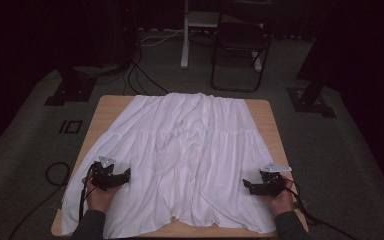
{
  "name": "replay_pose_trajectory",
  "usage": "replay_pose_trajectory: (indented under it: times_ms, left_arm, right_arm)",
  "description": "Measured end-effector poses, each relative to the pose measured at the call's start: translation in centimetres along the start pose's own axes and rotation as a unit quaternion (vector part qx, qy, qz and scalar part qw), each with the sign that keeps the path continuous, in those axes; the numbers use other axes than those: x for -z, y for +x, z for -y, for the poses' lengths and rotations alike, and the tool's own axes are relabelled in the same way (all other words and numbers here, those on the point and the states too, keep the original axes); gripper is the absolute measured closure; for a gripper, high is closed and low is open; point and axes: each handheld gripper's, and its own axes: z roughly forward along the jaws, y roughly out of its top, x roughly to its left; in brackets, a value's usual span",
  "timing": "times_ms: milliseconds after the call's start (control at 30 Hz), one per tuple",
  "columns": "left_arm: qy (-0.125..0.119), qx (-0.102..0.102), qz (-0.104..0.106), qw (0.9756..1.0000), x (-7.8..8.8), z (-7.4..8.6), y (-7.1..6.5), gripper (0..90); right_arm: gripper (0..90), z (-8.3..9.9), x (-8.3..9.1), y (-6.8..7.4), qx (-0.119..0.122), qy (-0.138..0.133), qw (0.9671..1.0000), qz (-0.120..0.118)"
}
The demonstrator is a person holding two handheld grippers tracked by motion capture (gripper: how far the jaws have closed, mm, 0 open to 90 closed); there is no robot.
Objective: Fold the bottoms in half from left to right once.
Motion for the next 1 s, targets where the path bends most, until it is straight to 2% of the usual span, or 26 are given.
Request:
replay_pose_trajectory:
  times_ms: [133, 167, 300, 433, 533, 700, 767, 800, 833, 933, 967, 1000]
  left_arm:
    - [0.001, 0.006, -0.007, 1.0, 0.0, -0.1, -0.2, 16.5]
    - [0.001, 0.006, -0.007, 1.0, 0.0, -0.1, -0.2, 16.6]
    - [0.001, 0.006, -0.007, 1.0, 0.0, -0.1, -0.2, 16.6]
    - [0.001, 0.006, -0.006, 1.0, 0.0, -0.1, -0.2, 16.6]
    - [-0.001, 0.005, -0.006, 1.0, 0.0, 0.0, -0.2, 18.6]
    - [-0.004, 0.0, -0.001, 1.0, 0.2, 0.1, -0.4, 21.7]
    - [-0.008, -0.01, 0.01, 0.9999, 0.5, 0.2, -0.5, 31.3]
    - [-0.008, -0.01, 0.01, 0.9999, 0.5, 0.2, -0.5, 40.0]
    - [-0.008, -0.015, 0.019, 0.9997, 1.0, 0.4, -0.8, 49.6]
    - [-0.005, -0.024, 0.027, 0.9993, 1.3, 0.5, -0.9, 70.4]
    - [-0.002, -0.03, 0.041, 0.9987, 1.5, 0.6, -0.9, 76.6]
    - [-0.002, -0.03, 0.041, 0.9987, 1.5, 0.6, -0.9, 80.9]
  right_arm:
    - [14.0, -0.1, -0.1, 0.0, 0.002, 0.001, 1.0, 0.007]
    - [16.1, -0.1, -0.1, 0.1, 0.006, 0.002, 0.9998, 0.018]
    - [21.5, 0.0, 0.0, 0.0, -0.002, -0.004, 0.9997, 0.024]
    - [25.3, 0.0, 0.4, 0.1, -0.025, -0.007, 0.9991, 0.034]
    - [24.0, -0.3, 0.7, 0.3, -0.026, -0.018, 0.9984, 0.046]
    - [21.1, -0.2, 0.0, 0.9, -0.01, 0.001, 0.9987, 0.05]
    - [34.7, -0.1, 0.2, 0.9, -0.011, -0.001, 0.9991, 0.04]
    - [47.4, -0.1, 0.4, 0.8, -0.013, -0.001, 0.999, 0.042]
    - [59.1, 0.0, 0.7, 0.7, -0.013, -0.003, 0.999, 0.043]
    - [83.5, 0.5, 1.4, 0.1, -0.024, -0.001, 0.9985, 0.05]
    - [86.9, 0.6, 1.6, -0.1, -0.029, 0.0, 0.9983, 0.051]
    - [86.9, 0.6, 1.6, -0.1, -0.029, 0.0, 0.9983, 0.051]
